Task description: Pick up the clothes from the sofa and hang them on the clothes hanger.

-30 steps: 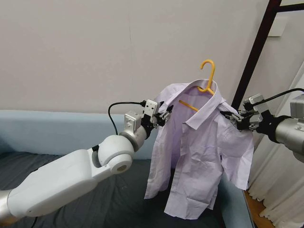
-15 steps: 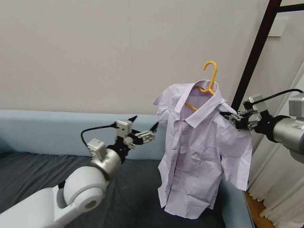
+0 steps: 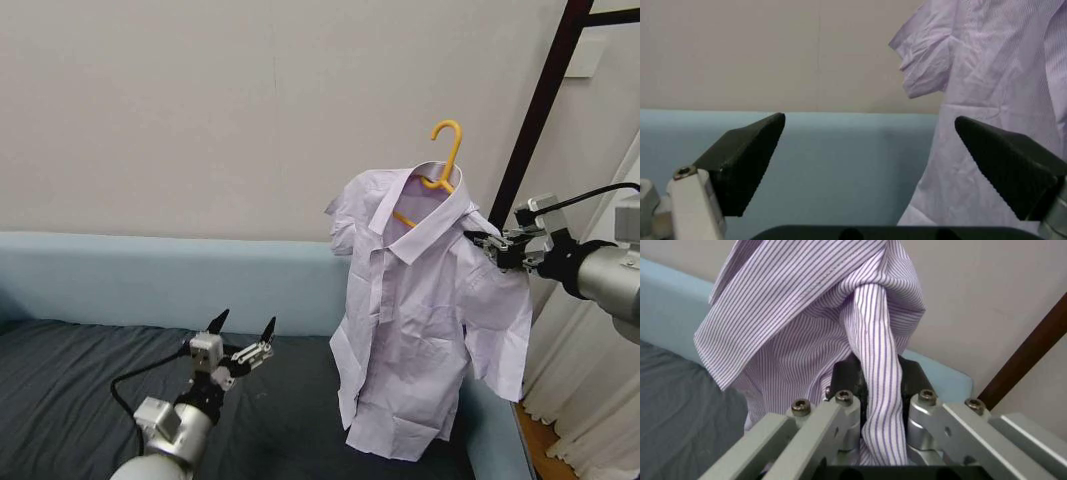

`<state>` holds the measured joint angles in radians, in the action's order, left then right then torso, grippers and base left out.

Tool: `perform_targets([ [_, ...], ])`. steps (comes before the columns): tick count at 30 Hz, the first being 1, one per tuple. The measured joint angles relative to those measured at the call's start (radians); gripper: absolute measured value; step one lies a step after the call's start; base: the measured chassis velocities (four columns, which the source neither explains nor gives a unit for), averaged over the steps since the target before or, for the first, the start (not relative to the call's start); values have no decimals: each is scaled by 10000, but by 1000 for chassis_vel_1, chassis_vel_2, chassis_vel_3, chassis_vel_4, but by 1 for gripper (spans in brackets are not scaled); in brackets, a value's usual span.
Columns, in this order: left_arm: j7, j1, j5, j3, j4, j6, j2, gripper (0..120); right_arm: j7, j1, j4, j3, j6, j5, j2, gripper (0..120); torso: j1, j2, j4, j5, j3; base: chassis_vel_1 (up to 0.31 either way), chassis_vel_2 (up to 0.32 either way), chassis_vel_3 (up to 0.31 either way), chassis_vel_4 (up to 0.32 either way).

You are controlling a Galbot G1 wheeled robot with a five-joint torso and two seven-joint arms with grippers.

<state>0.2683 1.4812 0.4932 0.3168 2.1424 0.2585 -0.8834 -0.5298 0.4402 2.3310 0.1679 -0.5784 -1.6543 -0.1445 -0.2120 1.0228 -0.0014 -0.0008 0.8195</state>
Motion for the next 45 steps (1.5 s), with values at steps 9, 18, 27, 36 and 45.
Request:
perform_targets([
  [9, -783, 2527, -1281, 1097, -266, 1579, -1735, 100, -1430, 80, 379, 375, -402, -813, -290, 7, 0, 0, 0, 2, 0, 0, 0, 0, 0],
  [18, -718, 3199, -1754, 1065, -475, 2022, -2488, 100, -2938, 67, 465, 1317, -1004, -2350, -126, 7, 0, 0, 0, 1, 0, 0, 0, 0, 0],
  [27, -694, 3144, -1743, 1026, -474, 2013, -2473, 100, -4977, 23, -23, 2486, -1287, -4242, 115, 7, -1, 0, 1, 1, 1, 0, 0, 0, 0],
  [36, -679, 3107, -1709, 1007, -465, 1977, -2448, 100, -5874, -152, -1859, 3155, -1571, -4932, 866, 7, -1, 0, 1, 0, 1, 0, 0, 0, 0],
  [45, -671, 3091, -1695, 999, -460, 1960, -2437, 100, -4506, -158, -3280, 2010, -1573, -1951, 1022, 7, -1, 0, 3, 1, 2, 0, 0, 0, 0],
])
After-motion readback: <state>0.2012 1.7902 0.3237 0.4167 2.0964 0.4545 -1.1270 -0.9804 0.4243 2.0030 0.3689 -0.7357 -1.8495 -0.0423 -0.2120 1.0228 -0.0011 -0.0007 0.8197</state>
